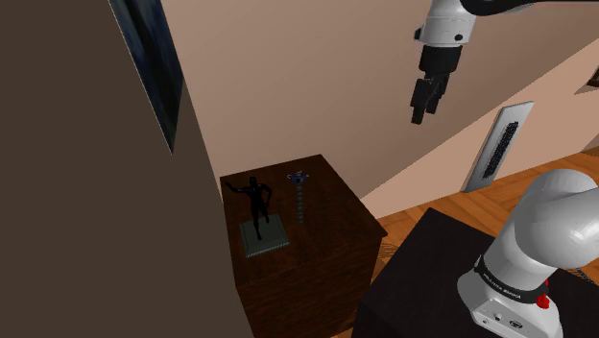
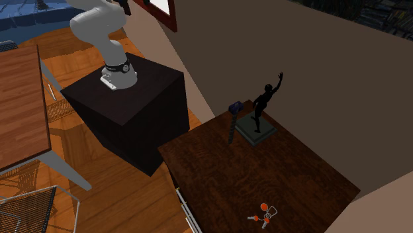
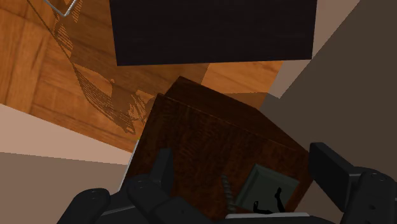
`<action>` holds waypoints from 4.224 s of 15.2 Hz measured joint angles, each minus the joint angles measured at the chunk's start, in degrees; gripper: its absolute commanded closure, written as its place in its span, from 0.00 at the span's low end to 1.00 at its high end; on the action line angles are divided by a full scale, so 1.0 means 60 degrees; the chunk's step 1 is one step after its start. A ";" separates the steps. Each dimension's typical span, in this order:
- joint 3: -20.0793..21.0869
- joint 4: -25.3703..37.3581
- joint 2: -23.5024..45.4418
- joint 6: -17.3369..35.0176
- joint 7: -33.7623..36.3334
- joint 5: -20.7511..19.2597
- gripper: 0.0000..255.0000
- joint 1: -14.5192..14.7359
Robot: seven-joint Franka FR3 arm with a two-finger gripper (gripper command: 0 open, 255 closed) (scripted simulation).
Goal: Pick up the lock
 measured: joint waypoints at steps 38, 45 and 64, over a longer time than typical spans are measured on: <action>0.1008 0.8321 1.3448 0.3598 0.2350 -0.1377 0.00 0.0861; 0.0922 1.0111 1.5120 0.3337 0.2408 -0.1493 0.00 0.0995; 0.0918 1.0158 1.5284 0.3453 0.2432 -0.1501 1.00 0.1008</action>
